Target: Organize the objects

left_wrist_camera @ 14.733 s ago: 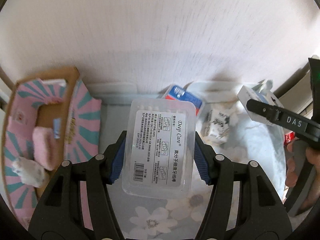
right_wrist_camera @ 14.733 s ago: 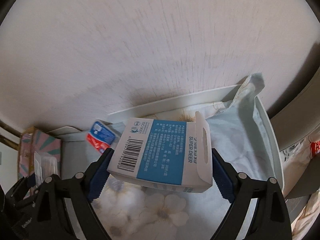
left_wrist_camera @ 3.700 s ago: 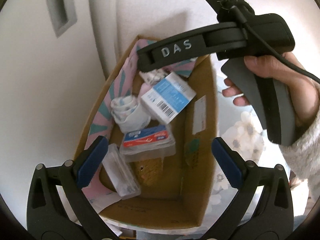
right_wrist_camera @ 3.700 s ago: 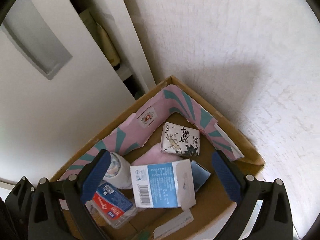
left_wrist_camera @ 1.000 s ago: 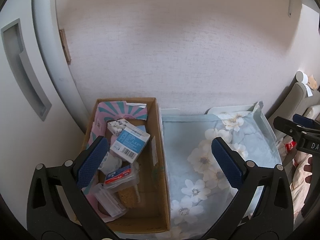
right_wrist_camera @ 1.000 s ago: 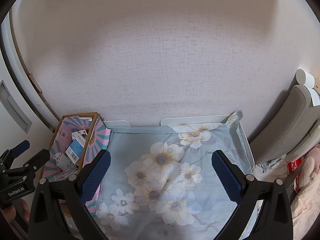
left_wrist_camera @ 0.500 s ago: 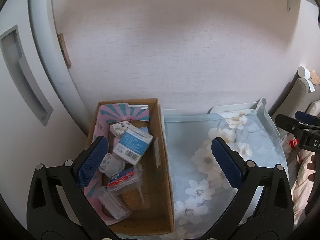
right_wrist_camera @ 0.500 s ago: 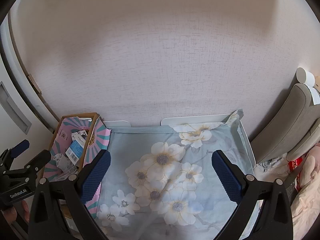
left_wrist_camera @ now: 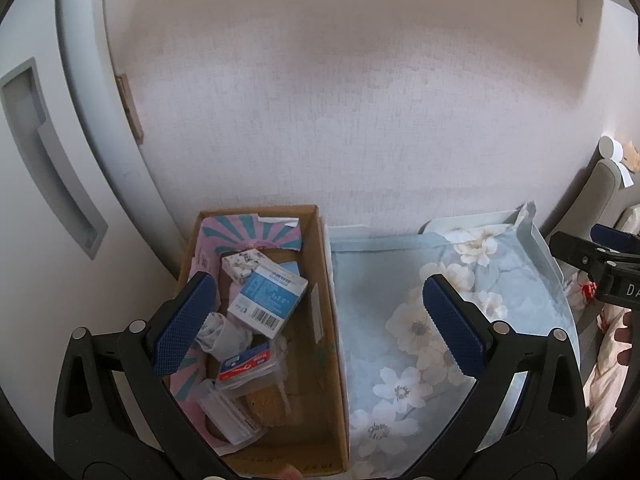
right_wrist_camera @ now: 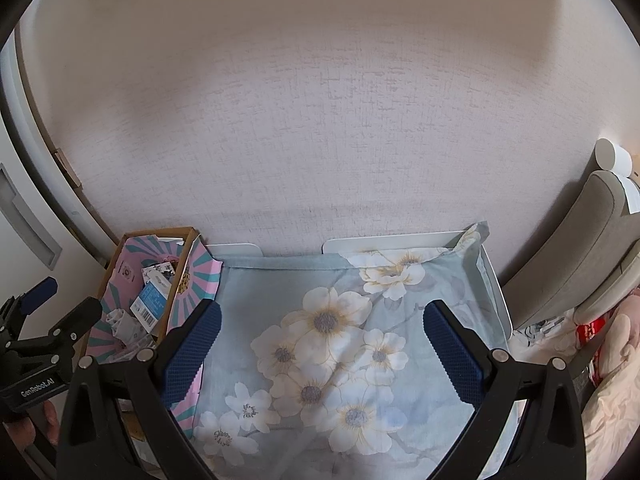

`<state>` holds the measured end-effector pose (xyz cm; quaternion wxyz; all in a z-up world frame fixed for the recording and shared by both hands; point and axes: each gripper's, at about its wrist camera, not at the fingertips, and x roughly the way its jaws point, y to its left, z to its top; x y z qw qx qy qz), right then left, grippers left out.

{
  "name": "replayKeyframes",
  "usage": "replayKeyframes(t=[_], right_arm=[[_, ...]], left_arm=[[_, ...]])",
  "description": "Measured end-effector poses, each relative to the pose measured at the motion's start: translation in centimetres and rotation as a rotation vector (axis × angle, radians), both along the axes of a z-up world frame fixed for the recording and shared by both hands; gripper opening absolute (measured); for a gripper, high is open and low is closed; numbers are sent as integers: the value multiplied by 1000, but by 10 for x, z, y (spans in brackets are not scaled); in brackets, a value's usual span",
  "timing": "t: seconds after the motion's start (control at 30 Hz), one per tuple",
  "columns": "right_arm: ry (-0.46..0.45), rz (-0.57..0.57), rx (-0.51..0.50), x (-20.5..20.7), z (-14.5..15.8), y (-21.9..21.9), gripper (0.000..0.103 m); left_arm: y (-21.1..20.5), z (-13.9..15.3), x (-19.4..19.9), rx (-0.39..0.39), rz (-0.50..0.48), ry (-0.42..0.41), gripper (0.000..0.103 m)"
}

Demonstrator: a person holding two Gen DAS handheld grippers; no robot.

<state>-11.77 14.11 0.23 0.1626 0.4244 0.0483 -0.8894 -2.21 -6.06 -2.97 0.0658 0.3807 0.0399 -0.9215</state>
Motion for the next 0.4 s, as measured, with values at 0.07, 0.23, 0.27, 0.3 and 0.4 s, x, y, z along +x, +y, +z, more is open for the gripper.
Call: replayKeyframes(t=[0.07, 0.23, 0.27, 0.3, 0.4], right_arm=[[1, -2, -2, -1, 0, 0, 101], [5, -5, -5, 0, 1, 0, 101], [4, -7, -4, 0, 1, 0, 101], [4, -3, -5, -1, 1, 0, 101], [-1, -10, -5, 0, 1, 0, 101]], left_arm=[[1, 2, 0, 0, -2, 12, 103], [6, 2, -1, -41, 21, 19, 103], [6, 2, 0, -41, 20, 23, 103], [5, 2, 1, -35, 19, 28, 103], [2, 3, 1, -22, 22, 28, 103]])
